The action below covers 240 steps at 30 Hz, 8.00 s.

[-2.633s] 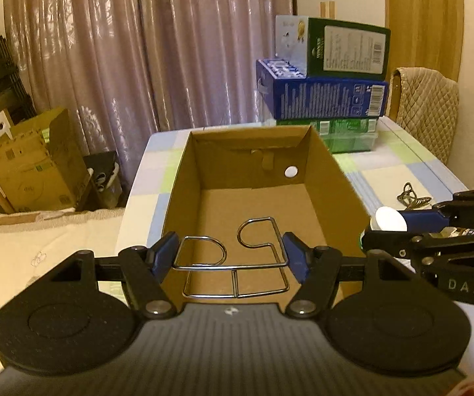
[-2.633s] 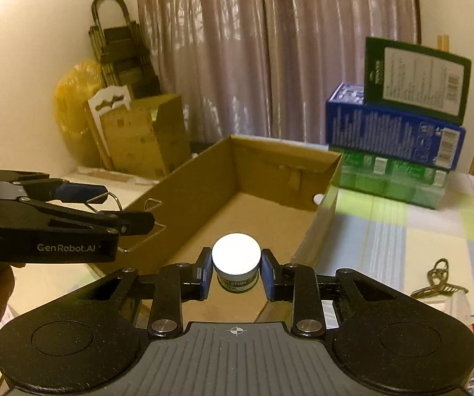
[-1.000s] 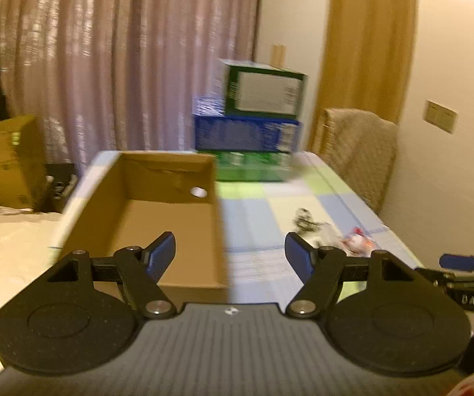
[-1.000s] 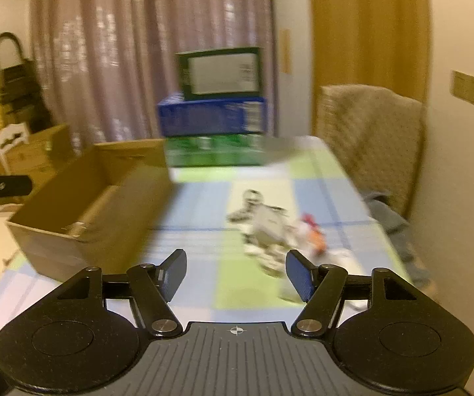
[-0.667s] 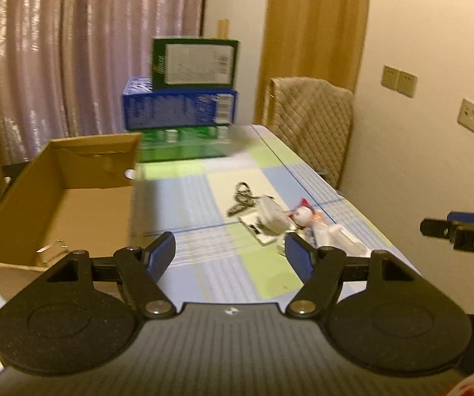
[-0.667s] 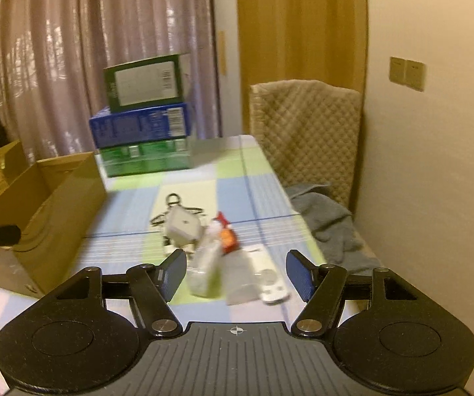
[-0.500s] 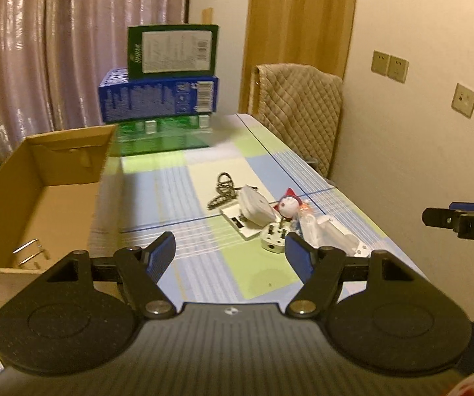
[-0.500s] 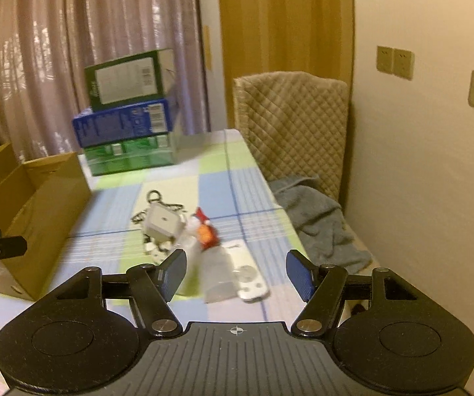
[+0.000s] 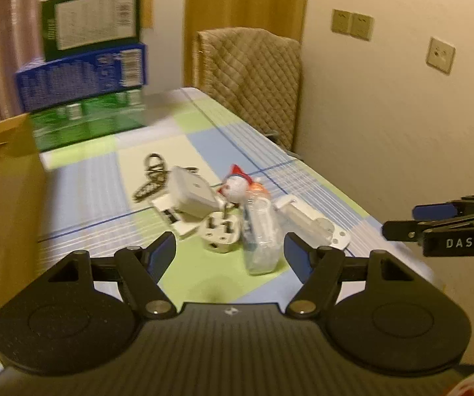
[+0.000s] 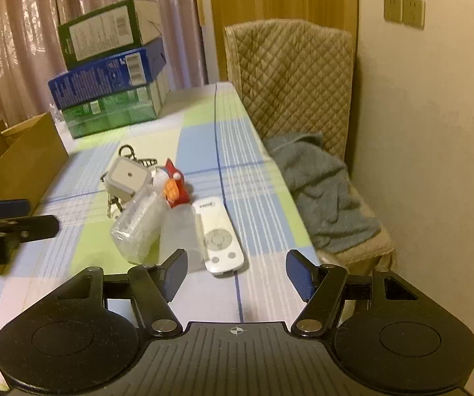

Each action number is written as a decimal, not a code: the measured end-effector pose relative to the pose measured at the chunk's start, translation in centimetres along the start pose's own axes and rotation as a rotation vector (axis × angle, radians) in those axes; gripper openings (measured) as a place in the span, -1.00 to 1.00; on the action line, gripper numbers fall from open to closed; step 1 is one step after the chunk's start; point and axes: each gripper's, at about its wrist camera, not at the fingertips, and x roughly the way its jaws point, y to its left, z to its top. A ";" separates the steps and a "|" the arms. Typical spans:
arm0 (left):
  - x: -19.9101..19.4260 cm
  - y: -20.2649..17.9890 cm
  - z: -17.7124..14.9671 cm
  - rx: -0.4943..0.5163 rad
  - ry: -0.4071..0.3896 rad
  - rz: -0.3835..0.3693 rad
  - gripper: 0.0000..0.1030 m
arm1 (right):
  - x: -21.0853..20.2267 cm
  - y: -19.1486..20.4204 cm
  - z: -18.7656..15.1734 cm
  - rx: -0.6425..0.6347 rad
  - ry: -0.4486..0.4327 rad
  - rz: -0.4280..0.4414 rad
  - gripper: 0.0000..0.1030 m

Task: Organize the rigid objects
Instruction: 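Return both tools to the table items, then grasp the earphone bag with the left tool while the right tool grasps the clear cup, then carry the earphone bag and clear cup into the cardboard box and release, then return both tools to the table items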

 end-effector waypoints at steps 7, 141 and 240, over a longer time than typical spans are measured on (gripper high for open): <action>5.0 -1.7 -0.4 0.040 0.046 -0.060 0.11 | 2.2 -0.4 -0.6 -0.014 0.033 0.007 0.24; -13.4 31.6 -1.7 -0.193 0.057 0.405 -0.47 | 8.2 37.6 7.8 -0.274 0.142 0.487 -0.04; 0.4 4.5 0.4 -0.059 0.077 0.091 0.80 | 2.4 1.1 1.9 -0.087 0.025 0.088 0.22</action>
